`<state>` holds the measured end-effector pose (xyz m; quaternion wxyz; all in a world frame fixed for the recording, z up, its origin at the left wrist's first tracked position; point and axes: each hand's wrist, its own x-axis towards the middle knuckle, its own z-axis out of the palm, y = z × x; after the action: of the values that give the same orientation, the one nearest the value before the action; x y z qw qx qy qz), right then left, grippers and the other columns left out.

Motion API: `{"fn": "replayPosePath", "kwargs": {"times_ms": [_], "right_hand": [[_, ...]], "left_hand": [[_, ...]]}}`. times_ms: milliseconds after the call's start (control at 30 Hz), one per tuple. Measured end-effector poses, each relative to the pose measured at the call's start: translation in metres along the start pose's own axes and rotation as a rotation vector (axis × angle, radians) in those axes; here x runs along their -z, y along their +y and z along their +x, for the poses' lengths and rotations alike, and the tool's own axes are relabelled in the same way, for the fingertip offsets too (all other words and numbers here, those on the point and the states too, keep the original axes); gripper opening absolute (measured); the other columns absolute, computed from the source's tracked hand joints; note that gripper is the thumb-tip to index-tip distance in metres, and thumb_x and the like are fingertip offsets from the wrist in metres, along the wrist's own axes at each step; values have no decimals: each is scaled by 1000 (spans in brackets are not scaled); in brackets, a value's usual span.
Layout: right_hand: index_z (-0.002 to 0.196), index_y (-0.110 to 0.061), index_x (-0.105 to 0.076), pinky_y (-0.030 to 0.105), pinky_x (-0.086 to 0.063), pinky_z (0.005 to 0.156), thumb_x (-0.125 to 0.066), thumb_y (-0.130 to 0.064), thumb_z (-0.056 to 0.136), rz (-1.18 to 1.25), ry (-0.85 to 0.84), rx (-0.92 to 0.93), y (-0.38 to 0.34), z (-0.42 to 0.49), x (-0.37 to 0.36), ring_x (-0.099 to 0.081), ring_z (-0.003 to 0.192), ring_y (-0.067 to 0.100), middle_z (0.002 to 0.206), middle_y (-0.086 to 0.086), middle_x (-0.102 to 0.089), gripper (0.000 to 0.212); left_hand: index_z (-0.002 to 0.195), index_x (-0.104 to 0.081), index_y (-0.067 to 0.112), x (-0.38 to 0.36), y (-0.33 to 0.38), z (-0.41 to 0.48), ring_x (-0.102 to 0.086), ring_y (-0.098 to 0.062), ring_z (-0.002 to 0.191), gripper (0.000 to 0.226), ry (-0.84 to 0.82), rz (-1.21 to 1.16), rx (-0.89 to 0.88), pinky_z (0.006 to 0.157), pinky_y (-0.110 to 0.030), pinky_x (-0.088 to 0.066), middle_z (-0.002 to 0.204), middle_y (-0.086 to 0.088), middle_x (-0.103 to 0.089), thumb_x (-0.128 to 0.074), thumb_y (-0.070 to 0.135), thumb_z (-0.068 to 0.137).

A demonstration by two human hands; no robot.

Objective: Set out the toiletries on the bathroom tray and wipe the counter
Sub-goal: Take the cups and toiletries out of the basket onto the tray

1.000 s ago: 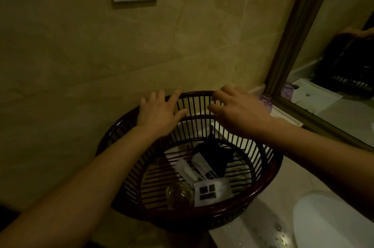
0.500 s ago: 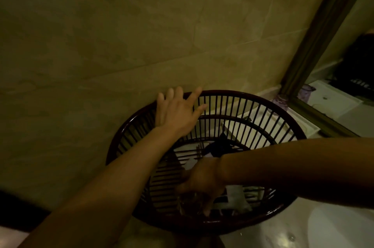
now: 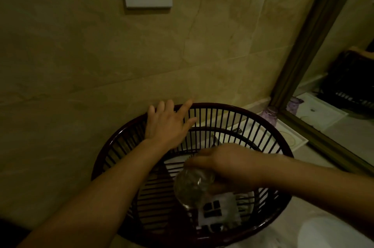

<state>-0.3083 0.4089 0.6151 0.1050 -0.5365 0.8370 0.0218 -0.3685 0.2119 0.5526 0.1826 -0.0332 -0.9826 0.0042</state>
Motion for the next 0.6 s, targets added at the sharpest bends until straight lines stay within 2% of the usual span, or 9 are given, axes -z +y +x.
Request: {"fn": "replayPosePath", "kwargs": {"times_ms": [67, 167, 267, 367, 500, 600], "right_hand": [[142, -34, -38, 29, -54, 84, -66, -52, 83, 114, 123, -129, 5, -28, 21, -62, 102, 7, 127, -9, -59, 68], [134, -44, -40, 23, -57, 81, -63, -59, 74, 324, 357, -316, 17, -67, 46, -63, 96, -4, 116, -19, -61, 66], [128, -49, -44, 18, -58, 71, -63, -63, 62, 435, 603, -475, 36, -100, 60, -64, 93, -4, 109, -19, -63, 70], [128, -48, -48, 12, -53, 62, -66, -61, 58, 475, 767, -628, 65, -127, 63, -67, 85, -5, 105, -19, -64, 74], [131, -38, -47, 41, -58, 75, -66, -68, 55, 443, 784, -864, 123, -152, 48, -67, 89, 15, 112, -8, -62, 84], [131, -29, -50, 40, -57, 71, -71, -59, 67, 355, 620, -1037, 174, -151, 19, -64, 86, 19, 112, 2, -64, 73]], "left_hand": [[150, 0, 46, 0, 0, 1, -40, -30, 108, 64, -7, -4, 0, 95, -50, -29, 119, -13, -47, -1, 69, 90], [150, -2, 45, 0, 0, 0, -42, -30, 106, 66, 5, 4, 5, 92, -50, -30, 117, -13, -48, 1, 70, 89], [150, -4, 46, -1, 2, -2, -42, -29, 104, 64, 28, 6, 18, 91, -49, -31, 115, -13, -49, -2, 70, 90], [150, -6, 46, -2, 4, -2, -43, -30, 103, 62, 38, 5, 25, 89, -48, -31, 113, -13, -49, -7, 70, 92], [150, -6, 46, -3, 5, -2, -44, -31, 101, 64, 54, -1, 30, 86, -47, -31, 110, -13, -50, -8, 71, 91], [150, -6, 45, -4, 3, -3, -43, -30, 99, 64, 64, 13, 31, 84, -46, -31, 109, -13, -49, -9, 71, 92]]}}
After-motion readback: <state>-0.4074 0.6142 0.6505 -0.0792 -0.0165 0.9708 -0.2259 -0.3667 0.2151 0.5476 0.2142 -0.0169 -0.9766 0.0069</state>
